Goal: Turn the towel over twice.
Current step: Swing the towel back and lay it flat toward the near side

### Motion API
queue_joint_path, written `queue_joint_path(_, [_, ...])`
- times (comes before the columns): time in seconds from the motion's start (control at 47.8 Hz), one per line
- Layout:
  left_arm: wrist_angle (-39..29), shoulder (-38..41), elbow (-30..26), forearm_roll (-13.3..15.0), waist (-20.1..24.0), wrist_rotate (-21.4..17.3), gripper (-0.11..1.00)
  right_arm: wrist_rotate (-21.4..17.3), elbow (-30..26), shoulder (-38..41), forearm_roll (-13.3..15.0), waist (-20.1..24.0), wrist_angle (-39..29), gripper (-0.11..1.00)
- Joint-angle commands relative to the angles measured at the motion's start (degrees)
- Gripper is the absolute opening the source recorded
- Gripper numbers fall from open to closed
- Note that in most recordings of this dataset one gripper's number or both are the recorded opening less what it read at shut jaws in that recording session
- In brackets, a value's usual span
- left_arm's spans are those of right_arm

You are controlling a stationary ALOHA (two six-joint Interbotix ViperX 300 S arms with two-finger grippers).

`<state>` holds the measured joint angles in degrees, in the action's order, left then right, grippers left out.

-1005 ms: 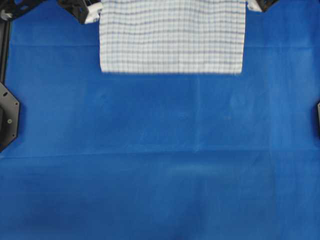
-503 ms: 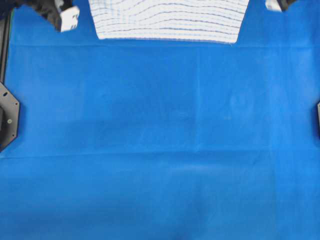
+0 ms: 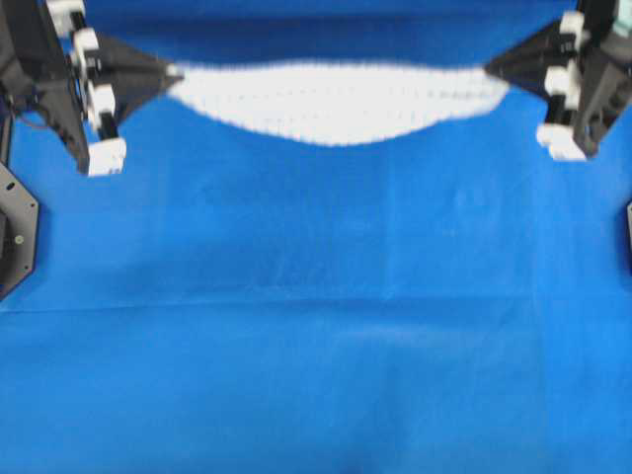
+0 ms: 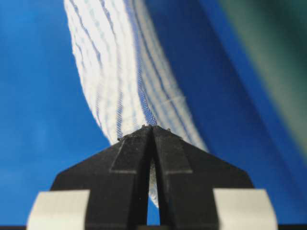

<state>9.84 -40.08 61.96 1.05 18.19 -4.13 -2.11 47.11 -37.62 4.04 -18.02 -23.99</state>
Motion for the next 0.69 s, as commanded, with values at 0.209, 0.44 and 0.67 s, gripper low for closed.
queue_joint_path(0.209, [6.6, 2.8, 7.5, 0.1, -10.5, 3.9, 0.03, -7.7, 5.8, 2.4, -0.1, 9.3, 0.8, 0.02])
queue_joint_path(0.44, [7.6, 8.5, 8.8, 0.1, -18.6, 7.7, 0.03, -14.7, 10.0, 7.1, -0.1, 15.7, 5.4, 0.02])
queue_joint_path(0.67, [5.1, 13.8, 6.8, 0.1, -23.6, 10.6, 0.03, -21.4, 10.5, 11.3, -0.1, 23.4, 9.6, 0.02])
